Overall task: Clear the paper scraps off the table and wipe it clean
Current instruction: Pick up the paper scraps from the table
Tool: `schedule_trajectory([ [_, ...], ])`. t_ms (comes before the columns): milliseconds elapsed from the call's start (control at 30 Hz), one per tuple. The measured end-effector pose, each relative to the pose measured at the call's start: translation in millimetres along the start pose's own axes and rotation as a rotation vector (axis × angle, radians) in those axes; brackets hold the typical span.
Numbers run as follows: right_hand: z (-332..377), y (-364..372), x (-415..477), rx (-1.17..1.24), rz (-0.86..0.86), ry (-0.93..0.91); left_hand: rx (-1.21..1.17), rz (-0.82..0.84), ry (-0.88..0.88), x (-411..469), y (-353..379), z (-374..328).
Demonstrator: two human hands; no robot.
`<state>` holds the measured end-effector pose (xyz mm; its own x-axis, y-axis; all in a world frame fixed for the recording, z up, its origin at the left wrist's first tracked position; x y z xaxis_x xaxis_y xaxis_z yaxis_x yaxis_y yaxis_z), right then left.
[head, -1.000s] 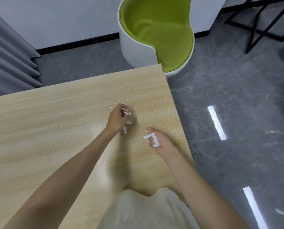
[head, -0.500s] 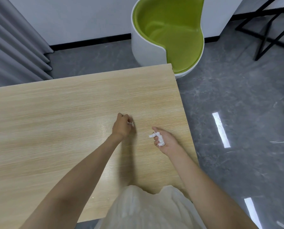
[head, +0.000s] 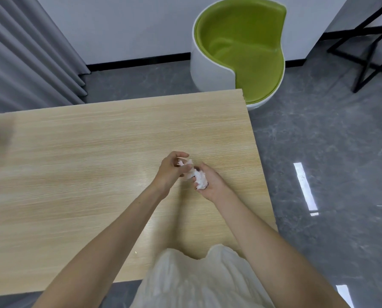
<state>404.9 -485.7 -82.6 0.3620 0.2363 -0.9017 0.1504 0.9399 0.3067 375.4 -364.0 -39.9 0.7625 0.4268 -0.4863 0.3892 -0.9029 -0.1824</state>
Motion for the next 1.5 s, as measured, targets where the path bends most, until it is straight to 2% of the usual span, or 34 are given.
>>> schedule_trajectory([
  [133,-14.3,7.7,-12.5,0.019,0.064,0.023,0.082,0.098,0.088,-17.4,-6.2,4.9],
  [300,-41.5,15.1,-37.3,-0.068,0.146,-0.052,0.076,0.101,0.135,-42.1,-29.6,15.6],
  [667,-159.6,27.7,-102.9,0.021,0.13,-0.207,0.001,0.059,0.211,-136.5,-116.1,61.2],
  [833,-213.4,25.0,-129.2,0.09,0.125,-0.207,-0.007,0.059,0.223,-180.1,-139.7,81.6],
  [900,-227.8,14.4,-132.8,0.112,0.122,-0.205,0.019,0.113,0.23,-195.8,-135.9,89.2],
  [1100,-257.9,-51.0,-139.8,0.199,-0.037,-0.227,0.155,0.311,0.278,-228.8,-92.5,118.4],
  [1233,-275.4,-103.9,-138.2,0.345,-0.112,-0.21,0.247,0.427,0.299,-247.6,-49.8,146.2],
  [1400,-301.0,-178.1,-122.3,0.553,-0.206,-0.247,0.332,0.523,0.258,-257.5,4.3,193.8],
  [1500,-321.2,-220.2,-105.4,0.598,-0.278,-0.171,0.417,0.547,0.214,-254.2,35.8,232.4],
])
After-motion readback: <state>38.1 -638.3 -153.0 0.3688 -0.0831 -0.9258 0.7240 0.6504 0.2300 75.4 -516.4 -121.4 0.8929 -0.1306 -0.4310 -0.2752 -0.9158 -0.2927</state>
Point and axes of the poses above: each hand's wrist, its own x-axis towards the middle knuckle, its own y-axis out of the palm, z = x × y, the point moved 2 cm from there along x, towards the middle knuckle, and after that the axes turned 12 degrees about -z, right-handed, at the moved point
